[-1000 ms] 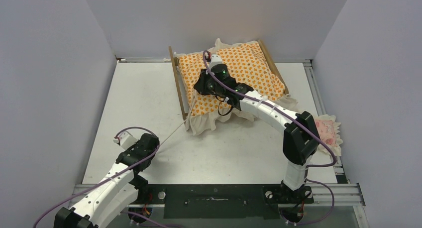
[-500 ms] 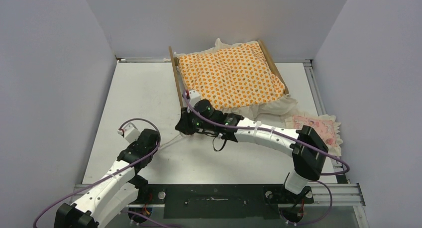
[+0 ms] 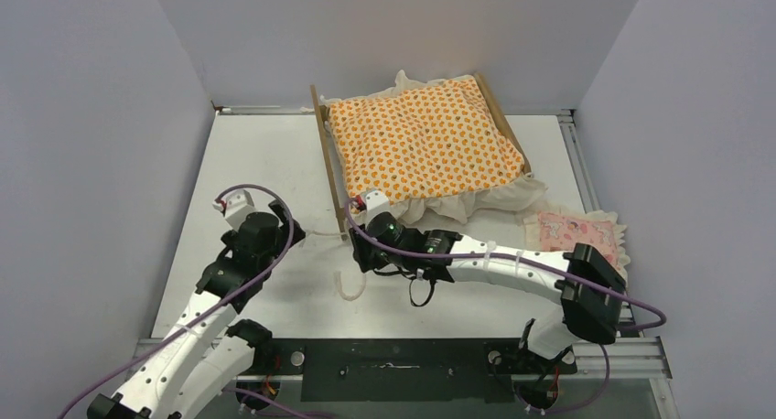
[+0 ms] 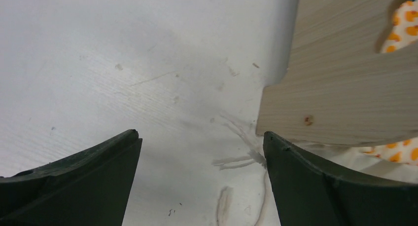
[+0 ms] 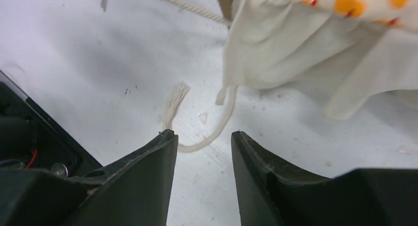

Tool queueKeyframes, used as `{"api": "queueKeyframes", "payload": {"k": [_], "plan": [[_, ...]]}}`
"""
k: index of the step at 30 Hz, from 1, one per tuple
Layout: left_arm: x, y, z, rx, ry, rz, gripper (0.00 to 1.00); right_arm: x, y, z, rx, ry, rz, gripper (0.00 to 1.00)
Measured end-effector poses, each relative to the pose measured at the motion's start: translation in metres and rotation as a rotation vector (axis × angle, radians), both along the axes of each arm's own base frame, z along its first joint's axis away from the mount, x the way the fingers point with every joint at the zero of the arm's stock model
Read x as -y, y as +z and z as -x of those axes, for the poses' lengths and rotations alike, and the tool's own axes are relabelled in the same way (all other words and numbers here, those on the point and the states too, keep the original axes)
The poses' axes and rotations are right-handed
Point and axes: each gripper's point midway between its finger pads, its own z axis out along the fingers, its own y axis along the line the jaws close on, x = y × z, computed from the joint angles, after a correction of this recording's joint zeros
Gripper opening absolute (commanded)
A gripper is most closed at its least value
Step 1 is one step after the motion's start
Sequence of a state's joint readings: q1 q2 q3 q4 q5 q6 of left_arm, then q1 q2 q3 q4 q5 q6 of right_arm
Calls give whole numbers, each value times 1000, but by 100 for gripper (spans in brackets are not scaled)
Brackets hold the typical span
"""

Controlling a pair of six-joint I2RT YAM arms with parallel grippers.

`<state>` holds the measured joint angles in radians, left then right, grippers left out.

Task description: Set up the pet bed

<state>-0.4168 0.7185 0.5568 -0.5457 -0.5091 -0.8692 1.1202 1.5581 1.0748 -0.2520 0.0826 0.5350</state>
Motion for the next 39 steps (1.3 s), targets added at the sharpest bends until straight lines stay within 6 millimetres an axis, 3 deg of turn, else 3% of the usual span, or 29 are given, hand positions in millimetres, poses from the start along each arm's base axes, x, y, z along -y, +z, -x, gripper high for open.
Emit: {"api": "queueKeyframes", "payload": {"k": [5,8,14,16,19,21,29,34,36,37,39], "plan": [[12,52,-11,77,-127,-40,97,7,34,-22,142,-51,-25,49],[16,62,-10,79,-187,-66,97,3,30,-28,164,-52,-7,49],[10,55,9,23,-234,-116,97,-3,0,-41,168,-64,46,47],[6,54,15,12,-238,-127,97,-4,-10,-46,164,-68,59,38],[-1,54,24,-6,-229,-145,96,-10,-21,-52,164,-67,72,7],[-5,57,28,-5,-216,-153,96,-14,-27,-53,157,-58,76,5],[-26,81,38,40,-126,-176,96,-54,-8,-37,127,77,-33,7],[-27,80,40,33,-117,-172,96,-64,-4,-27,98,150,-68,7],[-26,80,40,34,-117,-163,96,-68,-2,-22,86,186,-89,17],[-25,80,40,35,-119,-159,96,-71,-1,-20,80,206,-101,30],[-22,78,41,34,-132,-147,96,-77,1,-15,62,237,-118,41]]}}
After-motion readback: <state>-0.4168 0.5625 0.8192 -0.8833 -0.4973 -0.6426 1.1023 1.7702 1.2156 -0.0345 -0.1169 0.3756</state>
